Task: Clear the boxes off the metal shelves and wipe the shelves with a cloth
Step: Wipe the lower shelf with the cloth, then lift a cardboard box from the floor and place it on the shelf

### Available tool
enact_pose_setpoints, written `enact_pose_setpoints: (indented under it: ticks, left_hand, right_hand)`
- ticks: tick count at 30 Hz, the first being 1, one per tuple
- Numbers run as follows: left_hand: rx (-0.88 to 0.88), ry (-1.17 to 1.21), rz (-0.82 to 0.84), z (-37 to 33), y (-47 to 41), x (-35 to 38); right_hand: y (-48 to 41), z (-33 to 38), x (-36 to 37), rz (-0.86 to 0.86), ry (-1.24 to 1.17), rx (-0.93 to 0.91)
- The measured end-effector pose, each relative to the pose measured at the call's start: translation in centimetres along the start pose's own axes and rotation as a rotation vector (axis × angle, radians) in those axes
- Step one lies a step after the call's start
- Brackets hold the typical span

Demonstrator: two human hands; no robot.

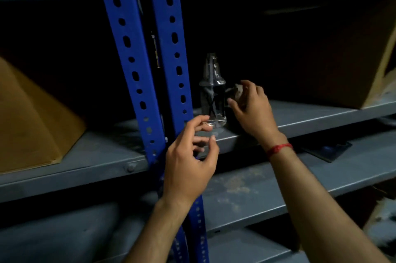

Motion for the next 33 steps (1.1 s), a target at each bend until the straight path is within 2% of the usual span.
enact_pose_setpoints:
  ticks: [3, 5, 9, 12, 14, 19, 23, 28, 33]
  left_hand:
    - [0.062, -0.050, -0.099, 0.3, 0.1, -2.9]
    - [0.075, -0.075, -0.144, 0.7, 0.2, -4.6]
    - [0.111, -0.129, -0.127, 1.3, 0.8, -7.0]
    - [0.140, -0.198, -0.119, 1.8, 1.4, -9.4]
    - [0.140, -0.228, -0.119, 2.3, 1.8, -11.2]
    - [0.117, -0.271, -0.108, 3.6, 3.0, -16.4]
    - [0.114, -0.281, -0.088, 4.6, 3.9, -20.8]
    - [0.086, -0.191, 0.081, 7.1, 5.9, -24.5]
    - [-0.026, 0.135, 0.392, 11.5, 10.2, -24.3]
  right_hand:
    - [-0.1, -0.1, 2.7, 0.169, 0.125, 0.009]
    - [0.2, 0.2, 2.7, 0.173, 0.115, 0.018]
    - [2.7, 2.6, -0.3, -0.133, -0.016, -0.018]
    - [7.0, 6.5, -2.1, -0.407, -0.181, -0.113]
    - [9.6, 9.7, -2.3, -0.508, -0.209, -0.190]
    - [14.0, 18.2, -0.5, -0.486, -0.333, -0.374]
    - [16.7, 23.2, 1.2, -0.453, -0.357, -0.401]
    - [21.0, 27.0, 3.7, -0.462, -0.295, -0.335]
    - [27.1, 26.8, 7.0, -0.466, -0.250, -0.105]
Point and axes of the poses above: each hand's wrist, its own y-axis away from the middle knuckle, its own x-axis out of the palm, z = x × y, the point moved 10 cm from there along -y, towards the middle knuckle, and after that the axes turned 2 degrees about z, right-handed, at the moved point
